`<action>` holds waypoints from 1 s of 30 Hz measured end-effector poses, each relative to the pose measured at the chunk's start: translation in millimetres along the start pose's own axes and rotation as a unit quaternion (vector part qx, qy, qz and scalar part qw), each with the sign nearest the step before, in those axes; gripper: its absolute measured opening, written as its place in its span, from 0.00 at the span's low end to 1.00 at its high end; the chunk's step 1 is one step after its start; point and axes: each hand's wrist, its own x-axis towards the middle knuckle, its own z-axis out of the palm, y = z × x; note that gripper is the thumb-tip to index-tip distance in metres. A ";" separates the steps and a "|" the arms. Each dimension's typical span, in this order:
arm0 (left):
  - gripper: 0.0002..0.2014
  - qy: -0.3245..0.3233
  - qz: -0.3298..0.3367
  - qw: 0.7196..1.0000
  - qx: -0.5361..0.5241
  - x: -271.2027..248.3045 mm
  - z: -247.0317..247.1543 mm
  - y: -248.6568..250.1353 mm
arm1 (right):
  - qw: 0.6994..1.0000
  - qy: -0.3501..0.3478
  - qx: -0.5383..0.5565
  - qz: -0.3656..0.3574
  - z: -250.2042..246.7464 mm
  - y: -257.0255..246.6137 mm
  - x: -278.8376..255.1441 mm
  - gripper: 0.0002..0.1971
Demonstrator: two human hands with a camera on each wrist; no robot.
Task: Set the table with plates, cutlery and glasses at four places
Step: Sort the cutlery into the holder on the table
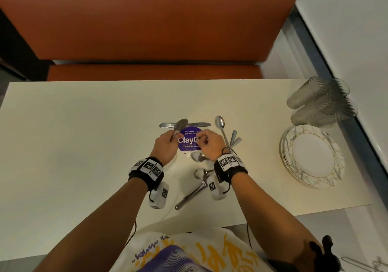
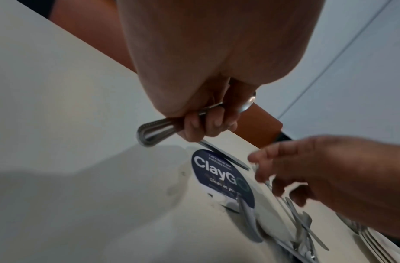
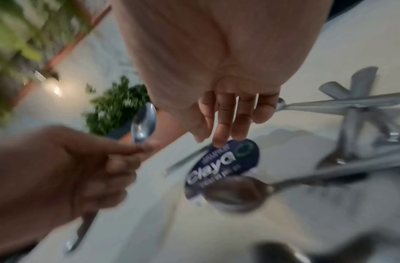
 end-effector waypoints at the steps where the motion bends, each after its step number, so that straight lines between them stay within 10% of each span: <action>1: 0.14 -0.001 -0.012 1.000 -0.009 -1.0 -1.6 -4.8 | 0.998 -0.022 -0.051 0.000 6.3 7.7 -2.1 0.10; 12: 0.15 -0.004 -0.057 0.998 -0.019 -17.0 -9.8 -19.0 | 0.982 -0.083 -0.168 -0.009 24.1 28.4 -9.8 0.09; 30: 0.15 -0.031 -0.062 0.991 -0.112 -11.9 9.7 15.9 | 0.968 0.088 0.235 0.005 -27.2 -38.8 -1.9 0.06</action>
